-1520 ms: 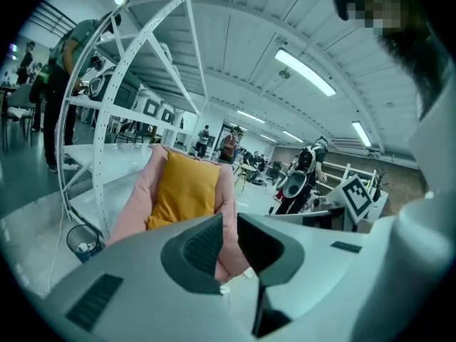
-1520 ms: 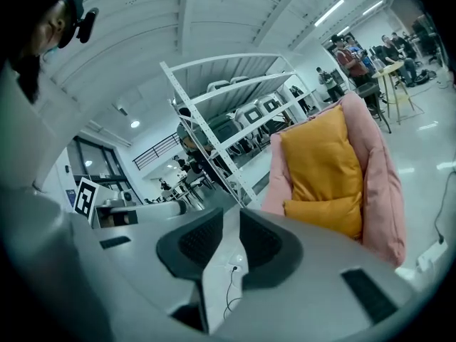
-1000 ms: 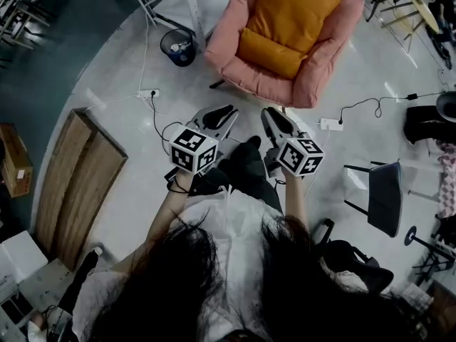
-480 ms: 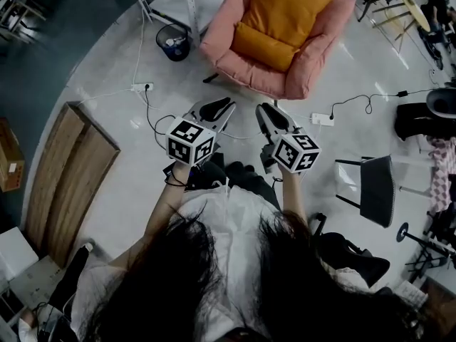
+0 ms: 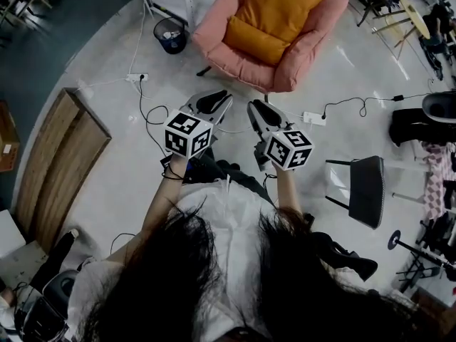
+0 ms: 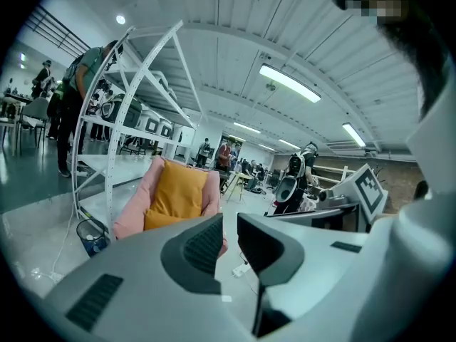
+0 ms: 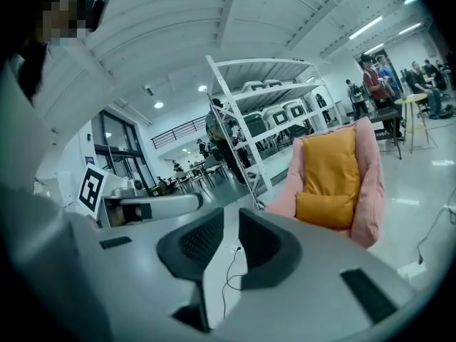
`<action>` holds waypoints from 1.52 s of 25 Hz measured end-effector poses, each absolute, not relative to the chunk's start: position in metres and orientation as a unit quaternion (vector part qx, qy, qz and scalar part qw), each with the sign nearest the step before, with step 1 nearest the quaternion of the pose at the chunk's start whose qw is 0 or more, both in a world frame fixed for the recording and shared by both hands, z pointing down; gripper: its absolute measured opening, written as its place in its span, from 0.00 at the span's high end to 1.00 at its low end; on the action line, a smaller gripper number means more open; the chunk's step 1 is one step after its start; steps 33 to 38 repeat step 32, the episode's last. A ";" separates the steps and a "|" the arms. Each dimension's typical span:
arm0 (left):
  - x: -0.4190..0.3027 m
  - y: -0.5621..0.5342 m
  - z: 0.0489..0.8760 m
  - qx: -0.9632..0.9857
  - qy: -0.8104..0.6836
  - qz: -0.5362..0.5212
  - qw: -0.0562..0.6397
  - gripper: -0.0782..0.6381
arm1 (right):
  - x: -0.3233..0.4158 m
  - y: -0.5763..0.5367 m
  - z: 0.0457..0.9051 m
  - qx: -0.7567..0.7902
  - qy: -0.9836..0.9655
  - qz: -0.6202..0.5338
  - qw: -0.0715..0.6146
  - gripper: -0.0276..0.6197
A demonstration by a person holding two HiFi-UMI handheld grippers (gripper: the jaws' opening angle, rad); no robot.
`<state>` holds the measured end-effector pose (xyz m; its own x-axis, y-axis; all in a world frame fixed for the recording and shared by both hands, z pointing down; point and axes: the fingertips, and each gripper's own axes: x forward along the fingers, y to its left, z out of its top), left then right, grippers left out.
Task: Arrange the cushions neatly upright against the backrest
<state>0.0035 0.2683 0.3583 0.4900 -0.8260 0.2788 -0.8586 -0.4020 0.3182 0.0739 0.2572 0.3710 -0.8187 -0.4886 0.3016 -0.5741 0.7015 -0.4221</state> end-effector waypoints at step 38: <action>0.099 0.313 0.361 0.837 -0.509 0.059 0.192 0.79 | 0.166 0.303 0.383 0.284 -0.925 0.236 0.083 0.85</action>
